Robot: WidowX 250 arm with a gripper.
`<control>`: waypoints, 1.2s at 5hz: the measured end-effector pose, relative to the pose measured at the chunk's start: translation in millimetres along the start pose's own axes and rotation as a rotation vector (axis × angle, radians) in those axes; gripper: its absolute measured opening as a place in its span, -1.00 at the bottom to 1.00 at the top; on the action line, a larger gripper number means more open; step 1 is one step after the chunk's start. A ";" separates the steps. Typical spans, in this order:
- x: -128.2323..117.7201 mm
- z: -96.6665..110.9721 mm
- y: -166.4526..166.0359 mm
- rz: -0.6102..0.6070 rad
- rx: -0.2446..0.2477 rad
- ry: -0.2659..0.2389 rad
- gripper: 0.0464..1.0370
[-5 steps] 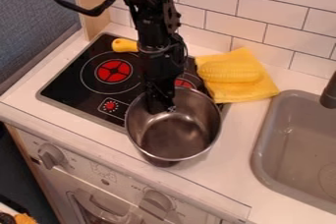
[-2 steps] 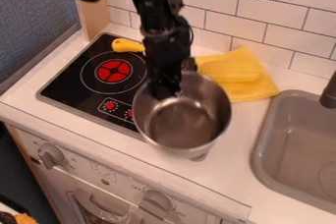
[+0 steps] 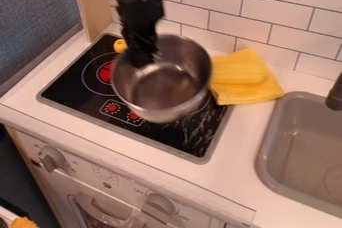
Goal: Move the silver pot to the bottom left corner of the stove
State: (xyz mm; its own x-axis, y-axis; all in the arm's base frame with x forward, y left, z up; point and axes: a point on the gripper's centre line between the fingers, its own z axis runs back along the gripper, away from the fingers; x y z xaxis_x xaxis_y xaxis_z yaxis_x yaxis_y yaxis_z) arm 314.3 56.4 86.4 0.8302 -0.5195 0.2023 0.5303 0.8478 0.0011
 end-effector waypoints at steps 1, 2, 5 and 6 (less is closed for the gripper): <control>-23.1 14.2 44.1 0.069 0.050 -0.008 -0.93; -53.0 8.9 83.4 0.126 0.070 0.029 -0.93; -86.2 -37.6 115.2 0.196 0.028 0.138 -0.93; -87.8 -44.4 119.1 0.193 0.026 0.153 -0.84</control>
State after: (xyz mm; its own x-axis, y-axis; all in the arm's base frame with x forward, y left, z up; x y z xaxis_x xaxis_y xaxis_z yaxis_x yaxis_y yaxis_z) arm 312.2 198.3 25.3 0.9333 -0.3556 0.0504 0.3560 0.9345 0.0021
